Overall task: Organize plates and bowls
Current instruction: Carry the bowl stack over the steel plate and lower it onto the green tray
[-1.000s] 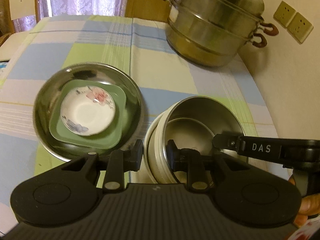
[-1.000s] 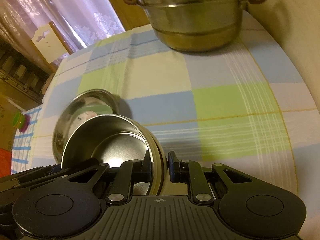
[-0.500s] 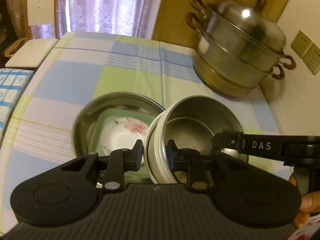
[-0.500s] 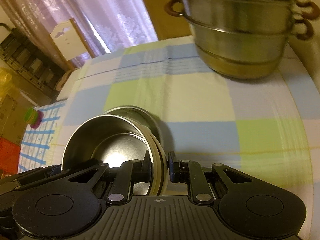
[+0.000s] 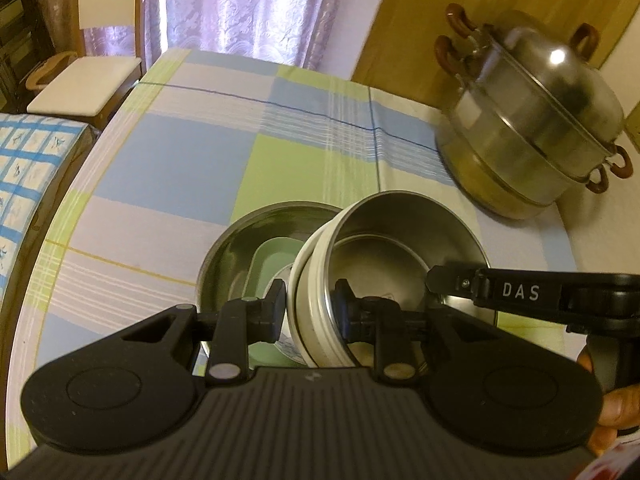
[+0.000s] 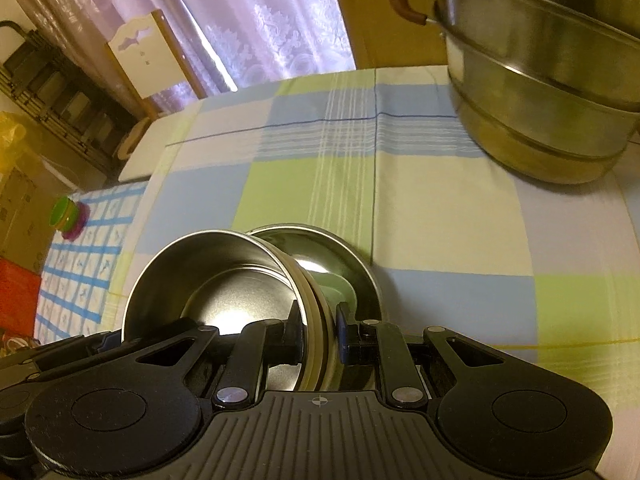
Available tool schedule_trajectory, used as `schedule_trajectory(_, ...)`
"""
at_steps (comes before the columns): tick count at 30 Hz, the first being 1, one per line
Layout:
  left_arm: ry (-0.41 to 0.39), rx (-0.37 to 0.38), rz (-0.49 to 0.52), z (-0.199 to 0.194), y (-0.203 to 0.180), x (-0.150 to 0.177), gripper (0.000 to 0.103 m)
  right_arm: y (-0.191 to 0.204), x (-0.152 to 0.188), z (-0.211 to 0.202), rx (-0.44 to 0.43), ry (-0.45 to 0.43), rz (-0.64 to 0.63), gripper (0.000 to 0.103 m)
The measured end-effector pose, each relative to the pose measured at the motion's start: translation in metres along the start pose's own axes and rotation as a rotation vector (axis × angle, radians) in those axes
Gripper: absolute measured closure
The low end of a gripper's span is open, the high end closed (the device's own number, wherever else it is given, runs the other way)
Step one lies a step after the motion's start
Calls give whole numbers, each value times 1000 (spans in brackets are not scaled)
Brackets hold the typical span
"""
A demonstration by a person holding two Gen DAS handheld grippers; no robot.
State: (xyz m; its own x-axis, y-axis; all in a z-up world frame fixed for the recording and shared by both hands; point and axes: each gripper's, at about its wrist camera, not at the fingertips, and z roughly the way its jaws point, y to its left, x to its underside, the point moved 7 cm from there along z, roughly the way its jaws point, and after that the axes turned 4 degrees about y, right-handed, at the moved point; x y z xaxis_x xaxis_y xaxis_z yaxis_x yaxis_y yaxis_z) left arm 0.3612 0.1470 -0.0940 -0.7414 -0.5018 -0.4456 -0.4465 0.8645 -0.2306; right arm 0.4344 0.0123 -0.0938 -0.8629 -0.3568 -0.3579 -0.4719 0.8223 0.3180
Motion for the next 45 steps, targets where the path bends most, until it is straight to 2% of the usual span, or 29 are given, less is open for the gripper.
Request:
schedule_trajectory(23,98,-5,-29,42,25,-4,80,3,-5,49,35,96,33,87)
schedule_trajectory(45,95,4,-9,59,28,-2,80,-3,3,61,34,62,76,87)
